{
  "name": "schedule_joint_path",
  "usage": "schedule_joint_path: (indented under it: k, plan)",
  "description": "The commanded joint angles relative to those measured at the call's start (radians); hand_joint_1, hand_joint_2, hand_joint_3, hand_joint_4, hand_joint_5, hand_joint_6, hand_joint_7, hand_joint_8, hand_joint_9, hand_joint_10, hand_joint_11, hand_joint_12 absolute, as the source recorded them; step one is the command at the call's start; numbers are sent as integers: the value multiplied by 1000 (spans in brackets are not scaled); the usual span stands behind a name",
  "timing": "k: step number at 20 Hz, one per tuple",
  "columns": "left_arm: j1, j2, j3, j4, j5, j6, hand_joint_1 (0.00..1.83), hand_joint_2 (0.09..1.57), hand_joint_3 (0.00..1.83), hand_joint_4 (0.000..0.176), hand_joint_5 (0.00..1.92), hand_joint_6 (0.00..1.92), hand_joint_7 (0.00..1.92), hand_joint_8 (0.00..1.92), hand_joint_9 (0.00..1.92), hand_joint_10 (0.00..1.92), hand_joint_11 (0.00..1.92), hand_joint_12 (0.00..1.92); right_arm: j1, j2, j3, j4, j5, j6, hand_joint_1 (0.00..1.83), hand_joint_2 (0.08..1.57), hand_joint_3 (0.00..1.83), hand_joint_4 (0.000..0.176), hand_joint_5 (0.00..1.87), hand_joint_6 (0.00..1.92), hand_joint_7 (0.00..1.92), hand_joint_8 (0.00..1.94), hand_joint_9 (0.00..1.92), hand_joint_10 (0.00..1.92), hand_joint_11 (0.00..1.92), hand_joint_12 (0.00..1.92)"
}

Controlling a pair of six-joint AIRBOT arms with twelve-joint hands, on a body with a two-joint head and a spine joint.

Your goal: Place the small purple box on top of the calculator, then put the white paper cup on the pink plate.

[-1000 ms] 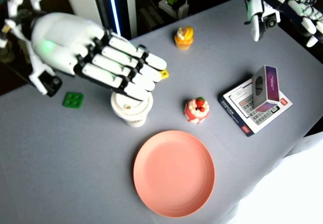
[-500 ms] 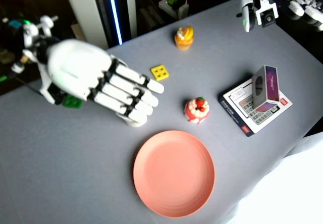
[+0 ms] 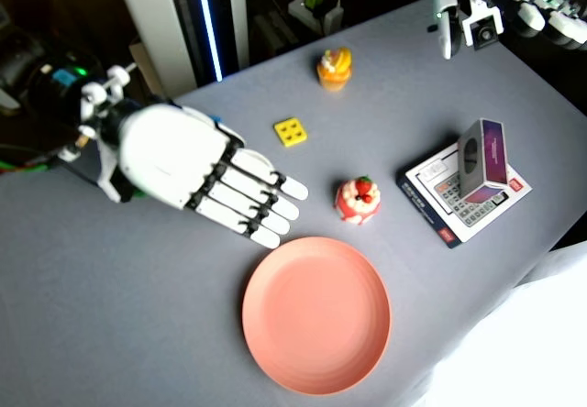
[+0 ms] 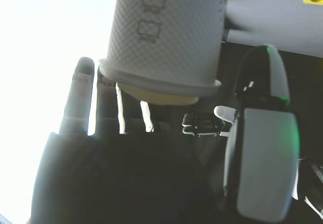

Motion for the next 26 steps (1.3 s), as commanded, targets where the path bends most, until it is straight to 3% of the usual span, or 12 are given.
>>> schedule_joint_path:
  k: [1,3,4,6,7,12,13,20,21,22,23,26]
  plan:
    - [-9,4,-3,19,-117,0,601,1305,1,164,33,22,0,0,0,0,17,8,11,-4,4,2,101,5,1027,1031,13,0,310,117,430,141,308,1068,99,1753]
    - [-8,4,-4,18,-118,0,612,1307,2,170,36,24,0,0,0,0,0,0,12,-4,4,2,101,5,1140,1056,5,0,357,437,410,675,349,1517,327,1909]
    - [-7,4,-4,17,-118,0,609,1303,0,169,38,25,0,0,0,0,0,0,15,-4,4,2,101,5,1079,1068,6,0,281,761,345,946,349,1660,389,1919]
    - [-4,4,-4,14,-121,0,607,1303,0,169,39,25,0,0,0,0,0,0,24,-4,4,1,103,5,1061,1073,6,0,199,987,289,1104,342,1720,408,1921]
    - [-2,4,-4,13,-122,0,606,1302,0,173,39,25,0,0,0,0,0,0,29,-4,4,-1,106,5,1160,1111,17,0,181,1032,252,1180,307,1817,424,1921]
    - [3,4,-5,11,-123,0,558,1298,0,176,30,21,0,0,0,0,0,0,88,1,6,-29,135,5,1272,1123,11,0,164,1268,214,1269,393,1798,515,1921]
    - [4,4,-5,11,-123,0,568,1296,0,176,28,20,0,0,0,0,0,0,97,2,7,-31,138,5,1271,1138,14,0,156,1333,237,1284,471,1821,647,1921]
    - [9,-1,-7,11,-121,0,572,1294,0,176,28,21,0,0,0,0,0,0,206,-18,73,-9,140,5,1270,1143,13,0,151,1360,244,1291,495,1829,692,1921]
    - [12,-3,-8,11,-121,0,530,1282,0,164,8,12,0,0,0,0,0,0,229,-33,96,8,131,5,1314,1168,20,0,104,1209,190,1298,260,1653,270,1921]
    - [13,-4,-8,11,-121,0,536,1300,1,139,20,17,0,0,0,0,0,0,246,-45,113,16,118,5,1243,1166,15,0,145,1132,194,1150,213,1469,53,1866]
    - [15,-4,-9,11,-121,0,526,1309,5,130,23,18,0,0,0,0,2,1,265,-59,133,23,99,5,1273,1180,15,0,167,1134,239,1157,234,1461,37,1855]
    - [19,-9,-10,10,-122,-2,525,1317,8,131,17,16,0,0,0,0,0,0,326,-110,202,36,21,5,1218,1202,12,0,238,1068,303,1075,261,1354,6,1830]
